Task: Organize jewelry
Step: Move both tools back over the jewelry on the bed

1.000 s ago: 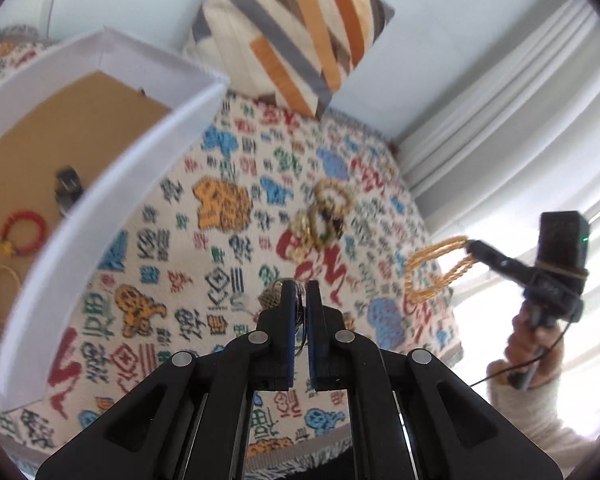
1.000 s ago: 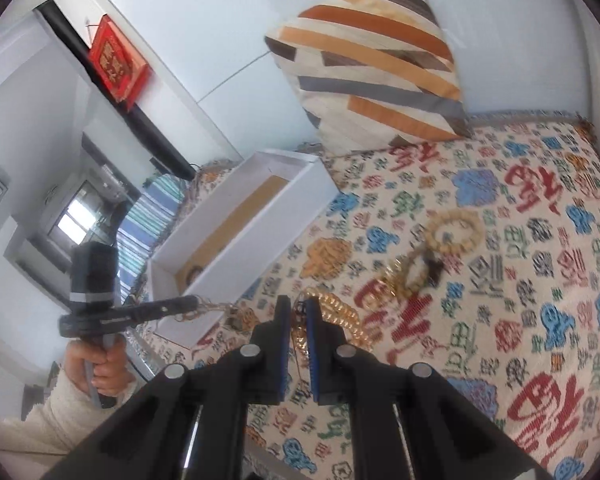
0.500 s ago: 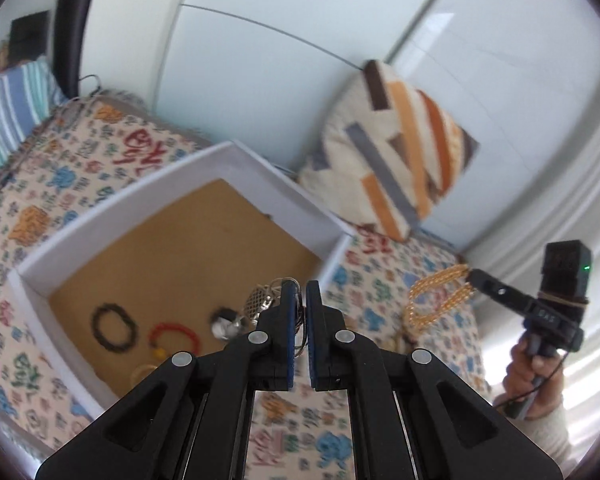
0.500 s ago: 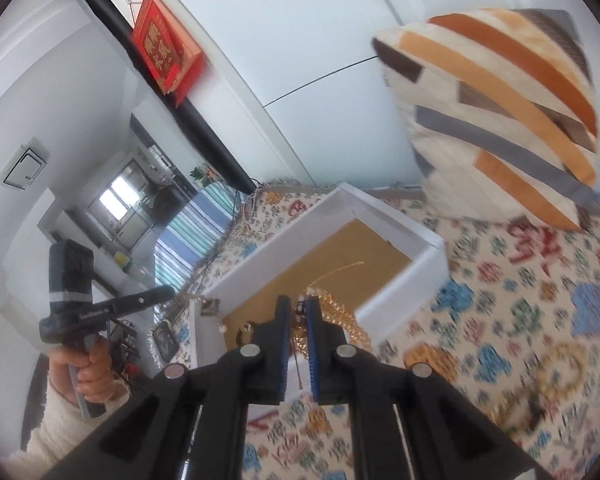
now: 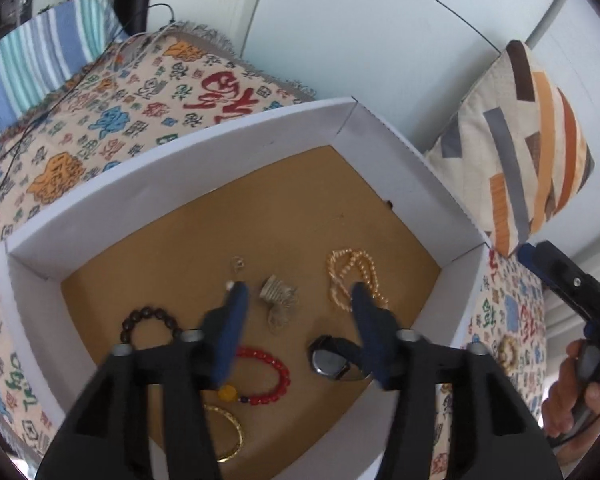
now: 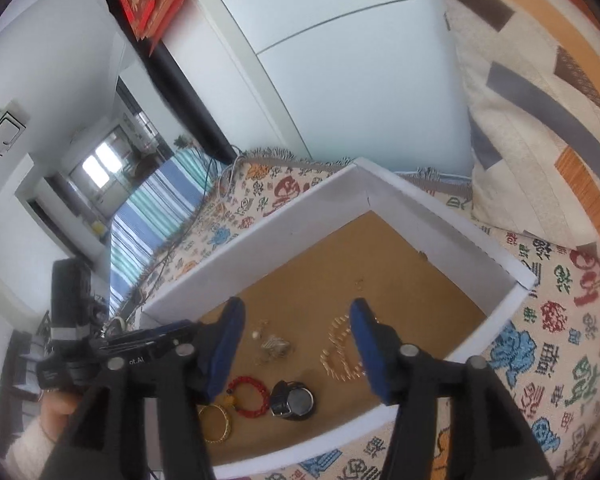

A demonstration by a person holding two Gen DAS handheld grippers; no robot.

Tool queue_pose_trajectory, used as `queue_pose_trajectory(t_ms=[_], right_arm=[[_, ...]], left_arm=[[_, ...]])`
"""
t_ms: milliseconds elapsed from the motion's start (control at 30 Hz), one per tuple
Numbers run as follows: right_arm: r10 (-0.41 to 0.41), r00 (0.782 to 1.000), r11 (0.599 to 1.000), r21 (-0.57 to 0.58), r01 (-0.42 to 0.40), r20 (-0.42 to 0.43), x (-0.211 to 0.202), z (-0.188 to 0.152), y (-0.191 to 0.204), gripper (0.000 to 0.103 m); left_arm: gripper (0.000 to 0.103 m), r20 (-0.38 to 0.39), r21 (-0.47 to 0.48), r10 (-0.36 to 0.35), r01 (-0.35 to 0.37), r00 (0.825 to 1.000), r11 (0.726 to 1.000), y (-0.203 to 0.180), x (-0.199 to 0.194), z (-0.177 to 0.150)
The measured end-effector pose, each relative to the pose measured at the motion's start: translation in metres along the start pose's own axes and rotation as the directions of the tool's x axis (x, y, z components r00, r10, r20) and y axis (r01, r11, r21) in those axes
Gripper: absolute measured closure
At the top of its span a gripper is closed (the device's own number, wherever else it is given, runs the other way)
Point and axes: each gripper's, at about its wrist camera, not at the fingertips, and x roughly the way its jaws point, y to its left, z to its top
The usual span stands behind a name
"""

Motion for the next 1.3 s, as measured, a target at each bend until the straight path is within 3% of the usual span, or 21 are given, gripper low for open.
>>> queue_pose_trajectory(t_ms=[133, 200, 333, 500, 633, 667, 733, 767, 833, 900, 967, 1033, 1300], right_arm=[[-0.102, 0.994, 0.993, -0.059, 0.105, 0.040, -0.041, -0.033, -0.006, 0.035], [-0.159, 0.987, 0.984, -0.079, 0.162, 0.037, -0.059, -0.059, -0.013, 0.035], [-0.312, 0.949, 0.945, -0.091, 0.314, 0.039, -0.101, -0.140, -0.039, 0.035], [-0.540, 0.841, 0.839, 0.061, 0.541, -0.032, -0.166, -0.262, -0.108, 0.035], [-0.672, 0.725, 0.705, 0.171, 0.688, -0.149, -0.198, -0.312, -0.182, 0.035], [-0.687, 0.708, 0.683, 0.187, 0.706, -0.163, -0.202, -0.316, -0.197, 0.035], [-0.692, 0.705, 0.669, 0.227, 0.707, -0.155, -0.209, -0.318, -0.224, 0.032], [-0.683, 0.719, 0.680, 0.251, 0.689, -0.126, -0.213, -0.315, -0.235, 0.028], [-0.711, 0.695, 0.655, 0.259, 0.710, -0.105, -0.214, -0.306, -0.259, 0.025], [-0.696, 0.709, 0.661, 0.289, 0.693, -0.108, -0.215, -0.293, -0.284, 0.021], [-0.709, 0.696, 0.646, 0.287, 0.707, -0.117, -0.211, -0.283, -0.300, 0.006], [-0.696, 0.708, 0.653, 0.302, 0.694, -0.121, -0.209, -0.281, -0.307, 0.000], [-0.700, 0.705, 0.654, 0.291, 0.698, -0.118, -0.207, -0.282, -0.302, 0.000]], left_arm=[[0.031, 0.028, 0.054, 0.001, -0.003, 1.000, 0.999, -0.009, -0.025, -0.031], [0.026, 0.036, 0.092, -0.018, 0.015, 0.999, 0.996, -0.020, -0.041, -0.058], [0.022, 0.026, 0.196, -0.082, 0.075, 0.996, 0.978, -0.053, -0.066, -0.116], [0.010, -0.020, 0.327, -0.140, 0.139, 0.990, 0.935, -0.093, -0.066, -0.200], [0.010, -0.100, 0.345, -0.160, 0.185, 0.982, 0.920, -0.118, -0.022, -0.237], [0.011, -0.105, 0.349, -0.156, 0.183, 0.982, 0.919, -0.125, -0.009, -0.241], [0.011, -0.105, 0.355, -0.135, 0.164, 0.985, 0.920, -0.137, 0.017, -0.246], [0.011, -0.106, 0.361, -0.133, 0.163, 0.985, 0.918, -0.141, 0.024, -0.247], [0.011, -0.072, 0.382, -0.096, 0.116, 0.993, 0.917, -0.148, 0.040, -0.247], [0.011, -0.014, 0.404, -0.061, 0.061, 0.998, 0.913, -0.155, 0.051, -0.243], [0.011, 0.019, 0.402, -0.034, 0.023, 0.999, 0.915, -0.154, 0.059, -0.242], [0.011, 0.026, 0.384, -0.019, 0.007, 0.999, 0.923, -0.150, 0.066, -0.243], [0.008, 0.013, 0.333, -0.036, 0.029, 0.999, 0.942, -0.140, 0.072, -0.241]])
